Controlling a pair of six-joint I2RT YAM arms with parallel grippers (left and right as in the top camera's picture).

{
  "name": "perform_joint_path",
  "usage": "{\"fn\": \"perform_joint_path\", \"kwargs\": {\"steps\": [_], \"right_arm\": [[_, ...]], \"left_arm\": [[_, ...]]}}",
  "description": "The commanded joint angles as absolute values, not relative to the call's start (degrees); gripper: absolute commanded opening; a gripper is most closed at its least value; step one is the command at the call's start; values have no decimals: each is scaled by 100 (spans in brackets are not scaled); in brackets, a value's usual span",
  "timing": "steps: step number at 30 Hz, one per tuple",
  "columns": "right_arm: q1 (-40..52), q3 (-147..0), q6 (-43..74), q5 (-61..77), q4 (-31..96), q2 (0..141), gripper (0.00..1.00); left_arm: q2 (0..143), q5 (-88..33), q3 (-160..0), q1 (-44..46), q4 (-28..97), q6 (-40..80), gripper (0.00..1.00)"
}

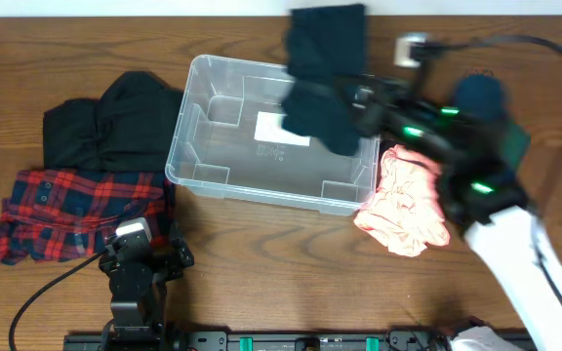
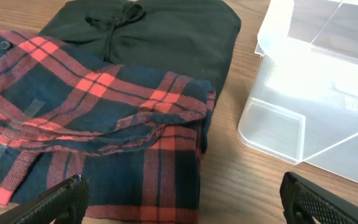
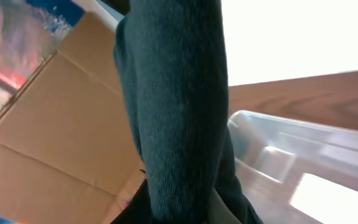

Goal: Pack container
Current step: 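Carry the black garment over the bin and release it inside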

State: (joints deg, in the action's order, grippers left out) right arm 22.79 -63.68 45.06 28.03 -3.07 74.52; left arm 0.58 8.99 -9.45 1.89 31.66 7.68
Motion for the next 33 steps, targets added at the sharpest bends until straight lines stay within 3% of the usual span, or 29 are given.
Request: {"fn": "perform_joint_path", "kwargs": {"steps": [1, 9, 16, 24, 26, 29, 31, 33], "right_arm": [[2812, -6407, 5603, 1776, -930, 8224, 10], [3457, -6407, 7046, 1518, -3229, 10409, 11], [3459, -6410, 7391, 1599, -4040, 11515, 14], [3476, -6412, 7365, 2014, -4270, 11699, 19], [3481, -6412, 7365, 2095, -4272, 11699, 30], [3481, -6412, 7365, 2425, -4379, 11699, 37], [3476, -6412, 7363, 2569, -4418, 11699, 61], [3411, -6412, 7225, 2759, -4447, 11690, 75]], "left_arm": [[19, 904, -851, 178, 3159, 760, 98], [19, 904, -851, 178, 3157, 760, 98], [19, 904, -851, 178, 3157, 760, 98], [19, 904, -851, 178, 3159, 760, 98], [19, 904, -851, 178, 3159, 760, 98], [19, 904, -851, 178, 3157, 760, 98], [19, 904, -851, 178, 3159, 760, 98], [19, 904, -851, 178, 3159, 760, 98]]}}
